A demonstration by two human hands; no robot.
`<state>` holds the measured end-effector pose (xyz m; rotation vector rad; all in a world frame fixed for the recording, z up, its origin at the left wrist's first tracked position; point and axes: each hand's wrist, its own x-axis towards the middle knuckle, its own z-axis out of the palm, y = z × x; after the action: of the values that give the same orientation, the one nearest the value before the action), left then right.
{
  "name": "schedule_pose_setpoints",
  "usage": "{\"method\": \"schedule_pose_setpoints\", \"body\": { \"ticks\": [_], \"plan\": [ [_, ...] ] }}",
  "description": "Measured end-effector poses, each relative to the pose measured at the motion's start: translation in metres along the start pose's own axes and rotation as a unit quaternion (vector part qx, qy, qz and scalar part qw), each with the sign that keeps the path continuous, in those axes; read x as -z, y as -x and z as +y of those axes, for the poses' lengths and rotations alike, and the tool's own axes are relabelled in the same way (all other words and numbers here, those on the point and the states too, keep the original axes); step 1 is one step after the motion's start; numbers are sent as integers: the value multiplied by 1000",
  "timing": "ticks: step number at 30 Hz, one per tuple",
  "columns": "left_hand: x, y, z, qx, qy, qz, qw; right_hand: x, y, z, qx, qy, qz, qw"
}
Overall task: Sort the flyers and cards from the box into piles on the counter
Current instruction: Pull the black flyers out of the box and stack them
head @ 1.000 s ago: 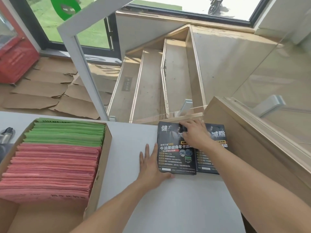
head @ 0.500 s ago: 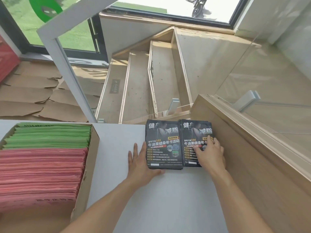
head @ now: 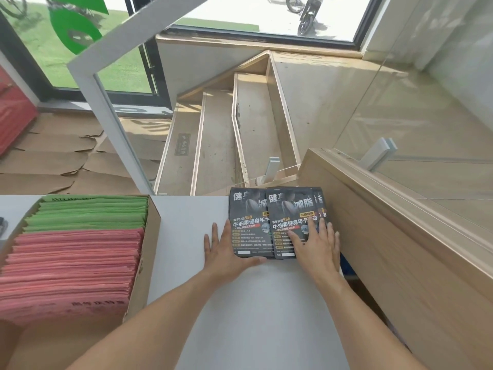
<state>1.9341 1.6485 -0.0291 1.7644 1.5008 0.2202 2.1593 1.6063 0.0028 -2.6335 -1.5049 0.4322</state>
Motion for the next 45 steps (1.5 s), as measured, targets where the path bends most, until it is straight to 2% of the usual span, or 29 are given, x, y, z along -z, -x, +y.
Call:
{"method": "schedule_pose_setpoints", "body": {
  "ticks": [4,10,13,15,18,23,26,30,33,39,45],
  "plan": [
    [3,-5,2,42,36,-18,998,-5,12,-20,40,12,-3,999],
    [9,-7,2,64,70,-41,995,-20,33,-54,117,-70,-19,991],
    [11,-8,-1,83,118,-13,989,-22,34,-56,126,-109,-25,986],
    [14,-3,-4,84,190,-26,978,-17,33,-53,137,-156,-24,978],
    [14,-2,-8,55,194,-29,979,-7,30,-50,133,-218,-29,966],
    [14,-3,-7,76,236,-7,969,-7,31,-67,125,-290,-37,948],
    [15,1,-8,34,229,9,973,-10,33,-70,128,-258,-39,957],
    [7,-3,-15,-8,179,12,984,-4,19,-64,182,-91,-18,979],
    [1,-8,-18,-18,143,23,989,13,-11,-68,184,-43,-16,982],
    [5,-1,-8,-20,90,24,995,39,-81,-89,220,38,-94,970],
    [0,-3,-7,-16,39,26,999,34,-102,-94,229,74,-142,960]
  ]
}}
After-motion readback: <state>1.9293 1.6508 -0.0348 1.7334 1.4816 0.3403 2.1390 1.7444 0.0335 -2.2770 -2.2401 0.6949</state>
